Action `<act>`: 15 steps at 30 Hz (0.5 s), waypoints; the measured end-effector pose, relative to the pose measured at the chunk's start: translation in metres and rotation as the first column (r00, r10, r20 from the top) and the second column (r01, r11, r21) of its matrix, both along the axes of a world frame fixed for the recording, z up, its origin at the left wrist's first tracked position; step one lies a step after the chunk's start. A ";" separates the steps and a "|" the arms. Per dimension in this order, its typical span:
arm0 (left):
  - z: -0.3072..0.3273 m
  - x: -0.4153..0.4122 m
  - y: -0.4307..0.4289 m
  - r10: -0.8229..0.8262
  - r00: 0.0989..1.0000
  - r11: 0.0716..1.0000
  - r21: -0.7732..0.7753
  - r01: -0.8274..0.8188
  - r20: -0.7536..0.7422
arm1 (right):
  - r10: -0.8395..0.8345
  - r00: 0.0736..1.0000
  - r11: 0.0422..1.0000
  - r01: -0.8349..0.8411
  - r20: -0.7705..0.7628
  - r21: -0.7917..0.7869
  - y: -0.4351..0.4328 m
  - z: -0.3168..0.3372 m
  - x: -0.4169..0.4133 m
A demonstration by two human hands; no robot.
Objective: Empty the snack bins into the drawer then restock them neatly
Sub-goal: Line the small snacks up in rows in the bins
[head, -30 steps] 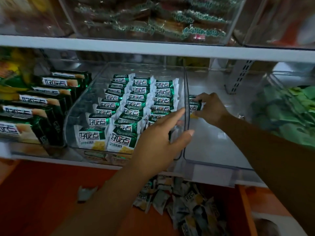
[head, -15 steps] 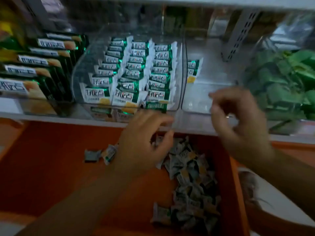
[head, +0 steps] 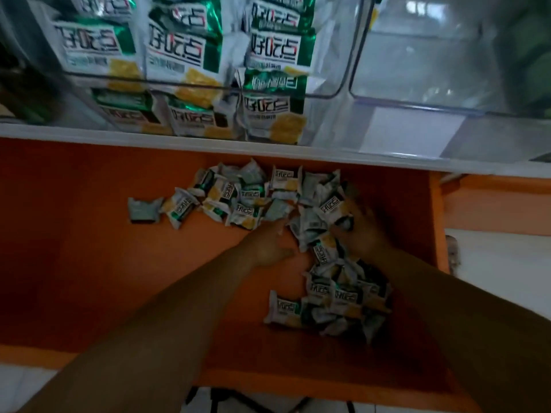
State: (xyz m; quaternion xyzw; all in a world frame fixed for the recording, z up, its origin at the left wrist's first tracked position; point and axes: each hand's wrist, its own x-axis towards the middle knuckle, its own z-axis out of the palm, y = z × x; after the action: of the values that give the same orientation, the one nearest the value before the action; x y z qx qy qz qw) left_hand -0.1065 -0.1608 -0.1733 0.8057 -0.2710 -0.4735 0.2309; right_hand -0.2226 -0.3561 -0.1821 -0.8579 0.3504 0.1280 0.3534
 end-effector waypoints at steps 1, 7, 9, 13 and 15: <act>-0.004 0.009 -0.002 0.006 0.999 1.000 -0.029 -0.007 -0.032 | -0.032 0.999 0.999 0.032 0.005 0.021 0.000 -0.004 0.005; -0.029 -0.001 -0.050 0.144 0.989 0.989 -0.029 -0.142 0.047 | -0.123 0.989 0.992 0.123 0.082 0.000 0.006 -0.031 0.006; -0.035 -0.001 -0.056 0.176 0.983 0.984 -0.043 -0.174 0.048 | -0.236 0.959 0.971 0.226 0.158 0.082 0.010 -0.031 0.003; -0.042 -0.004 -0.057 0.361 0.931 0.929 -0.066 -0.364 -0.048 | -0.423 0.884 0.884 0.353 0.201 0.307 0.016 -0.025 -0.001; -0.034 -0.005 -0.054 0.435 0.894 0.899 -0.008 -0.438 -0.109 | -0.439 0.884 0.862 0.365 0.161 0.352 0.018 -0.019 -0.001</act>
State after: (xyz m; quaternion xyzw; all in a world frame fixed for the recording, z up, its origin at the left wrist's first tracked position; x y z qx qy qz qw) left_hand -0.1112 -0.2145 -0.2075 0.8162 -0.0784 -0.4467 0.3579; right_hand -0.2238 -0.3383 -0.2013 -0.7074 0.4535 0.0021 0.5422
